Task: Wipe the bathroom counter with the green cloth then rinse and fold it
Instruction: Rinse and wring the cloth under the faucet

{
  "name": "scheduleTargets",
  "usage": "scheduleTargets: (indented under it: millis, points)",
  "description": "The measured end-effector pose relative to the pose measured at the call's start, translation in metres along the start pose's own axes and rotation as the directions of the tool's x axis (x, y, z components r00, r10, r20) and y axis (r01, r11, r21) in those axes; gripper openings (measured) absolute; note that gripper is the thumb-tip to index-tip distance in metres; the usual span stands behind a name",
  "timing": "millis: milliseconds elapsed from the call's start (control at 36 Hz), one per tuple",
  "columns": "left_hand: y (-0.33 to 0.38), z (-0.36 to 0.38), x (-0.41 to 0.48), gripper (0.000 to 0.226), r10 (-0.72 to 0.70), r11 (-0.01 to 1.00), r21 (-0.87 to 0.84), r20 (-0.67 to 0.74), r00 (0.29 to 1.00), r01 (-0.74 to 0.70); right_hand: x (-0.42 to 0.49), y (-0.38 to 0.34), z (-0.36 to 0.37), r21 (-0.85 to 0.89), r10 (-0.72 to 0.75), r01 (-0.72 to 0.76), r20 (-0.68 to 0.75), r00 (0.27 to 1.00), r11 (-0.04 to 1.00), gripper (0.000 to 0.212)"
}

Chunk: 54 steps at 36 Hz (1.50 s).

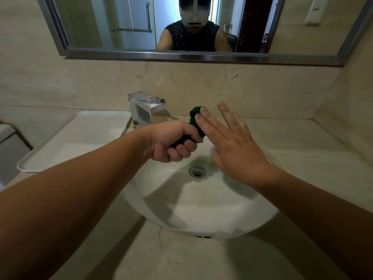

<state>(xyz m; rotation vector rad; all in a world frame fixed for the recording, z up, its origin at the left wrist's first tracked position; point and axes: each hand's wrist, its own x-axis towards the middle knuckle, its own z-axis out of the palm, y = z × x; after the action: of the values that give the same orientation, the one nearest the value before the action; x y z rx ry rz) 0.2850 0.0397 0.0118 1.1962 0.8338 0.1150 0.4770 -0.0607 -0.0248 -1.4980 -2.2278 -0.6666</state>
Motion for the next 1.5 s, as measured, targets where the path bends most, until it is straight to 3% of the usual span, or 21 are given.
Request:
scheduleTargets:
  millis: [111, 167, 250, 333, 444, 500, 611, 694, 806, 889, 972, 1083, 1194, 1278, 1333, 1389, 1500]
  points:
    - [0.001, 0.007, -0.004, 0.026, -0.134, 0.982, 0.154, 0.167, 0.977, 0.108, 0.012, 0.005, -0.003, -0.225, -0.299, 0.254, -0.195, 0.934, 0.941, 0.075]
    - [0.005, 0.010, -0.007, 0.023, -0.170, 0.971, 0.199, 0.203, 0.964, 0.130, 0.020, 0.007, -0.006, -0.206, -0.384, 0.339, -0.239, 0.892, 0.918, 0.059]
    - [0.009, 0.014, -0.009, 0.033, -0.196, 0.924, 0.360, 0.166, 0.966, 0.125, 0.026, 0.005, -0.009, -0.103, -0.391, 0.378, -0.206, 0.897, 0.920, 0.050]
    - [0.007, 0.022, -0.007, 0.052, -0.163, 0.842, 0.527, 0.040, 0.986, 0.117, 0.029, 0.002, -0.008, -0.093, -0.309, 0.299, -0.110, 0.945, 0.950, 0.042]
    - [-0.001, 0.032, 0.001, 0.049, -0.014, 0.785, 0.607, -0.183, 0.983, 0.124, 0.035, -0.007, -0.007, -0.118, -0.097, 0.111, 0.119, 0.988, 0.987, 0.028]
    - [-0.006, 0.036, 0.005, 0.044, 0.054, 0.764, 0.634, -0.244, 0.968, 0.117, 0.038, -0.012, -0.008, -0.185, 0.039, 0.011, 0.264, 0.964, 0.983, 0.012]
    - [-0.013, 0.043, 0.012, 0.023, 0.178, 0.738, 0.668, -0.339, 0.924, 0.102, 0.044, -0.017, -0.003, -0.223, 0.159, -0.077, 0.375, 0.913, 0.972, 0.022]
    - [-0.014, 0.044, 0.016, 0.024, 0.278, 0.543, 0.823, -0.363, 0.890, 0.166, 0.047, -0.015, 0.008, -0.222, 0.229, -0.145, 0.422, 0.877, 0.964, 0.025]
    - [-0.018, 0.043, 0.021, 0.020, 0.433, 0.215, 0.960, -0.259, 0.863, 0.180, 0.046, -0.011, 0.016, -0.150, 0.291, -0.250, 0.513, 0.807, 0.957, 0.015]
    - [-0.021, 0.043, 0.021, 0.012, 0.470, 0.084, 0.977, -0.212, 0.857, 0.195, 0.043, -0.009, 0.021, -0.064, 0.298, -0.318, 0.556, 0.776, 0.946, 0.012]
    - [-0.022, 0.046, 0.020, 0.009, 0.502, 0.017, 0.978, -0.190, 0.844, 0.209, 0.041, -0.007, 0.022, 0.011, 0.300, -0.384, 0.603, 0.739, 0.923, 0.008]
    - [-0.025, 0.048, 0.019, 0.014, 0.547, -0.010, 0.981, -0.157, 0.823, 0.194, 0.035, -0.008, 0.017, 0.113, 0.293, -0.461, 0.636, 0.714, 0.880, 0.008]
    - [-0.030, 0.049, 0.016, 0.015, 0.596, -0.012, 0.977, -0.163, 0.786, 0.211, 0.029, -0.010, 0.015, 0.142, 0.305, -0.498, 0.638, 0.707, 0.856, 0.022]
    - [-0.030, 0.046, 0.009, 0.022, 0.598, 0.084, 0.977, -0.206, 0.774, 0.196, 0.027, -0.015, 0.008, 0.181, 0.255, -0.459, 0.632, 0.732, 0.869, 0.010]
    - [-0.030, 0.039, -0.002, 0.029, 0.580, 0.169, 0.971, -0.236, 0.779, 0.169, 0.027, -0.020, -0.003, 0.261, 0.193, -0.457, 0.653, 0.732, 0.851, 0.020]
    - [-0.032, 0.032, -0.015, 0.035, 0.557, 0.223, 0.963, -0.251, 0.791, 0.149, 0.028, -0.025, -0.016, 0.334, 0.152, -0.481, 0.673, 0.724, 0.811, 0.031]
    - [-0.038, 0.018, -0.042, 0.050, 0.498, 0.401, 0.913, -0.289, 0.818, 0.078, 0.030, -0.034, -0.026, 0.488, 0.149, -0.564, 0.653, 0.742, 0.666, 0.027]
